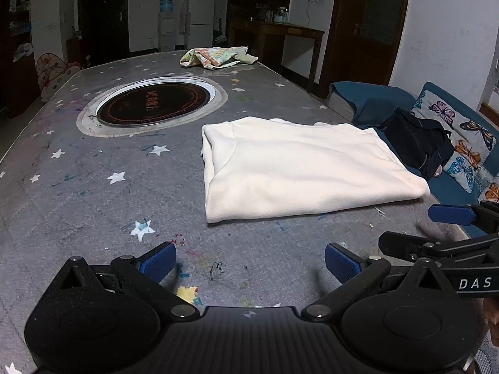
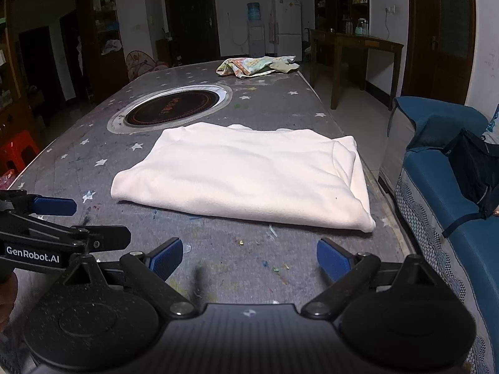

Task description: Fold clothes

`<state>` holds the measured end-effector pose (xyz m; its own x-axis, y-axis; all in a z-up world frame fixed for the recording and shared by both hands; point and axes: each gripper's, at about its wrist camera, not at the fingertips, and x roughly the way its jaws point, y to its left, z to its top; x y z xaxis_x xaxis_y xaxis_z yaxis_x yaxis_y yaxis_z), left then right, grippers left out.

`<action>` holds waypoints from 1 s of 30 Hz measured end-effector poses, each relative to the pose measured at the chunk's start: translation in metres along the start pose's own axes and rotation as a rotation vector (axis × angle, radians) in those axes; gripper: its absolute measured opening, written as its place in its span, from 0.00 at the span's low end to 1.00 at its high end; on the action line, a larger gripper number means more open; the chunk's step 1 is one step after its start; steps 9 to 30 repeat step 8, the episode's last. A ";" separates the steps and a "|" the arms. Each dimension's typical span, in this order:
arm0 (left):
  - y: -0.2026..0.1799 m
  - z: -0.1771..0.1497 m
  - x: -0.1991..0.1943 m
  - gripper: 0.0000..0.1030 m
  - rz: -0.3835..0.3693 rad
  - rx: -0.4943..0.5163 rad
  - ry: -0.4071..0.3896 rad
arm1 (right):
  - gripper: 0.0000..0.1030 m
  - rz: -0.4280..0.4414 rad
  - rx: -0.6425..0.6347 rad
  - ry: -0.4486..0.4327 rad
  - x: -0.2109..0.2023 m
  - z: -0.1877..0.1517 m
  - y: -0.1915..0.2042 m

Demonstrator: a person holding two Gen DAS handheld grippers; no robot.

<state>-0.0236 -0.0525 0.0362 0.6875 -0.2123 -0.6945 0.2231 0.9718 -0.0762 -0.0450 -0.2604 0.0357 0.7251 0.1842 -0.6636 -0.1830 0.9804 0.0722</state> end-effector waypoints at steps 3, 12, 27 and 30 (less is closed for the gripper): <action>-0.001 0.000 0.000 1.00 0.002 -0.001 -0.001 | 0.92 0.000 0.001 0.000 0.000 -0.001 0.000; 0.000 0.000 -0.002 1.00 -0.003 0.002 -0.010 | 0.92 0.002 0.007 -0.004 -0.001 -0.001 0.000; 0.000 0.000 -0.002 1.00 -0.003 0.002 -0.010 | 0.92 0.002 0.007 -0.004 -0.001 -0.001 0.000; 0.000 0.000 -0.002 1.00 -0.003 0.002 -0.010 | 0.92 0.002 0.007 -0.004 -0.001 -0.001 0.000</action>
